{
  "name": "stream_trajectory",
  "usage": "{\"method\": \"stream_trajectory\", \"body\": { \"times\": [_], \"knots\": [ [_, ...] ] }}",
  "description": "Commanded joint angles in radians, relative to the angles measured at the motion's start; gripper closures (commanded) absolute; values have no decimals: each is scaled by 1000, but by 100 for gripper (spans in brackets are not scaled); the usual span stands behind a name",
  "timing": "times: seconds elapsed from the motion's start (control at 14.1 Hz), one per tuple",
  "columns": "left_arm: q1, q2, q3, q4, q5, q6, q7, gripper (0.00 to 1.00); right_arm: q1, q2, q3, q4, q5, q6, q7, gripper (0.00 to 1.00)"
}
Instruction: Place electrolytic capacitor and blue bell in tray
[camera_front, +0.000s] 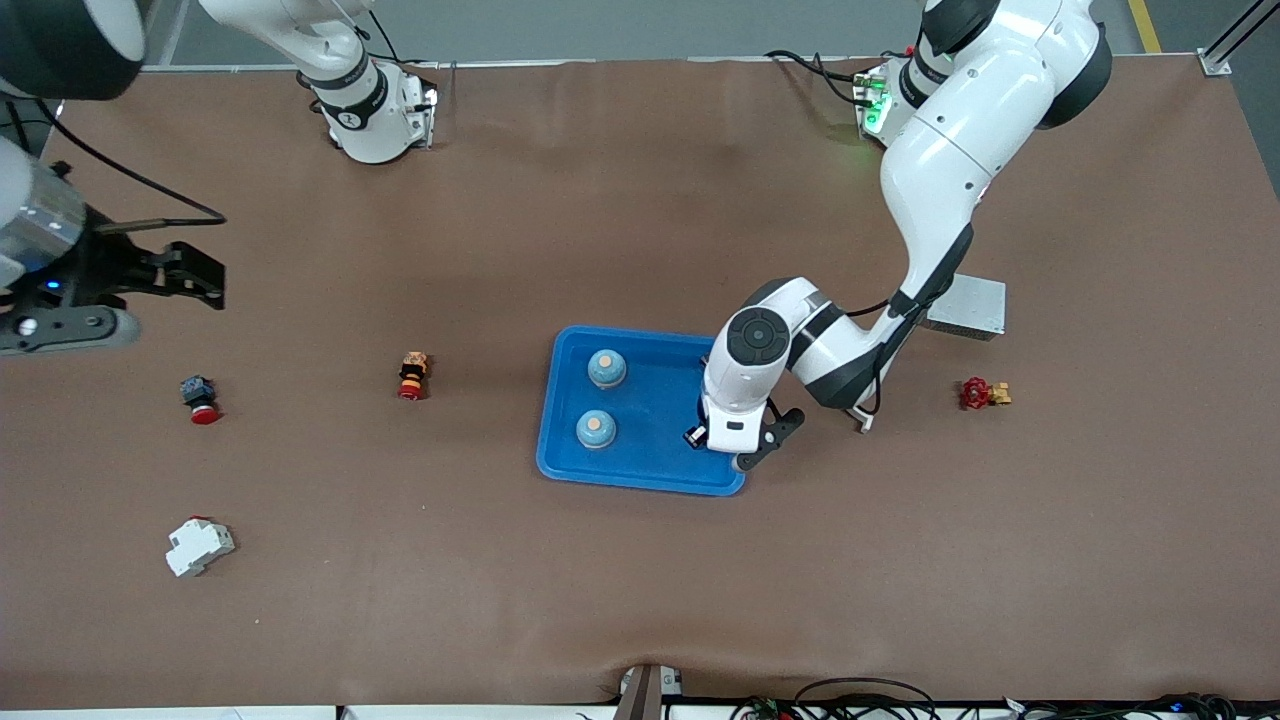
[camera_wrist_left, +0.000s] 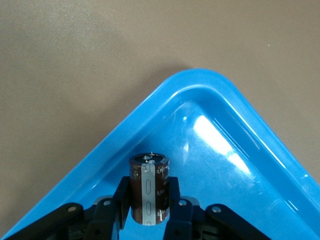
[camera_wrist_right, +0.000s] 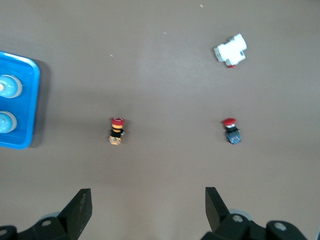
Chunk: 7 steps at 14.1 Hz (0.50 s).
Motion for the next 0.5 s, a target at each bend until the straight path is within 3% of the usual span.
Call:
{"method": "stream_trajectory", "body": {
  "times": [0.0,0.21,0.28,0.36,0.43],
  "knots": [
    [-13,13,8,21,-9,13,-10,100,-81,-115,19,-104,19,1,-23,0],
    [-12,10,8,21,-15,13,-9,100,-115,-207,17,-187,41,53,-23,0],
    [-10,4,8,21,-15,13,-1,91,-117,-224,16,-196,44,66,-23,0],
    [-4,2,8,21,-15,13,2,59,-121,-226,16,-198,44,69,-22,0],
    [-1,1,8,21,-15,13,5,9,-123,-227,16,-193,44,70,-14,0]
  ]
}}
